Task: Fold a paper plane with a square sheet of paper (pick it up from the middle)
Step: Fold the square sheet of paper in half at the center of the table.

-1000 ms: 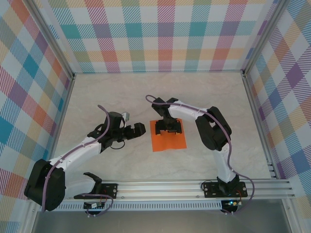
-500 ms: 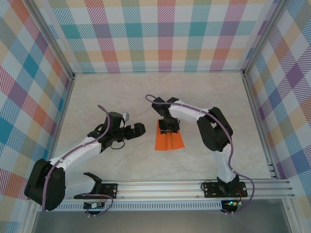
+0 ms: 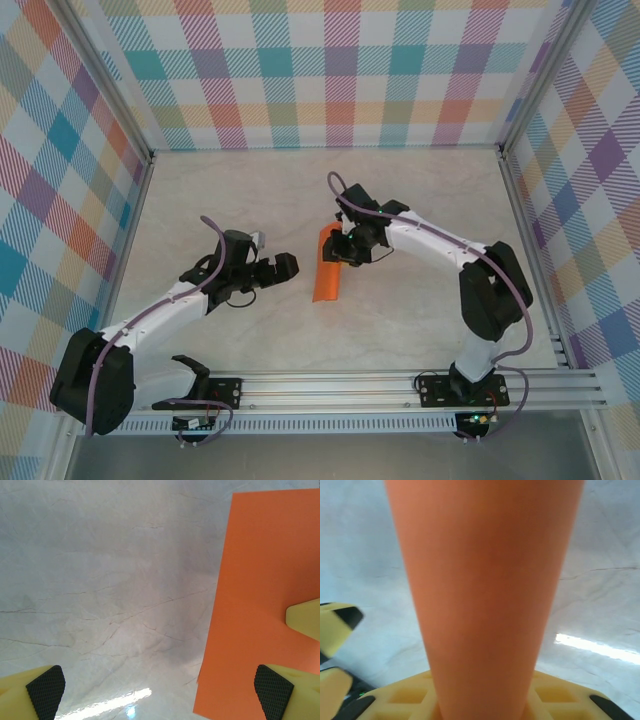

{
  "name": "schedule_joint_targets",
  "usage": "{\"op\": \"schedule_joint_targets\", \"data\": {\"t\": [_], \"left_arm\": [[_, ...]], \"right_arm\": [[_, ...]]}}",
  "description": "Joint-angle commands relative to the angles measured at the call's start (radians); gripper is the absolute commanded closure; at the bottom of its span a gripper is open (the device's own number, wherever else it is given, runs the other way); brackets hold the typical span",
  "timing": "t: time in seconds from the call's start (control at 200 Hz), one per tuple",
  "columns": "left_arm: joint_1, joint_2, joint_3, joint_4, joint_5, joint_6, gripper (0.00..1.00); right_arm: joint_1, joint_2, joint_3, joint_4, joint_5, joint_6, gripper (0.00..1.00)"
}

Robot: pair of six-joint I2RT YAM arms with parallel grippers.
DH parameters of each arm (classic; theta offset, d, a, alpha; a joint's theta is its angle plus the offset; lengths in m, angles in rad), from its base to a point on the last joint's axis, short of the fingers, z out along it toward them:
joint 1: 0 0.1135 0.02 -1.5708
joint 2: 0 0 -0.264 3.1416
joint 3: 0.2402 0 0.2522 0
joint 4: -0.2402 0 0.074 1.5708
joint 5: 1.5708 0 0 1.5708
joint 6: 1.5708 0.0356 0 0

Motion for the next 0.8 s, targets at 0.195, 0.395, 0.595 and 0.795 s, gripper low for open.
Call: {"op": "schedule_joint_targets", "data": {"t": [0.195, 0.395, 0.595, 0.795], "left_arm": [[-0.012, -0.02, 0.03, 0.004, 0.036, 0.008, 0.0], [-0.022, 0.006, 0.039, 0.015, 0.045, 0.01, 0.0], [-0.032, 0.033, 0.053, 0.029, 0.054, 0.01, 0.0], [-0.057, 0.067, 0.086, 0.038, 0.082, 0.021, 0.0]], "right_arm": [[-0.091, 0.01, -0.183, 0.218, -0.171, 0.062, 0.62], [-0.109, 0.012, -0.255, 0.179, -0.12, 0.01, 0.57], [-0.123, -0.008, -0.26, 0.068, -0.016, -0.046, 0.4], [-0.13, -0.065, -0.284, 0.027, 0.064, -0.023, 0.33]]}}
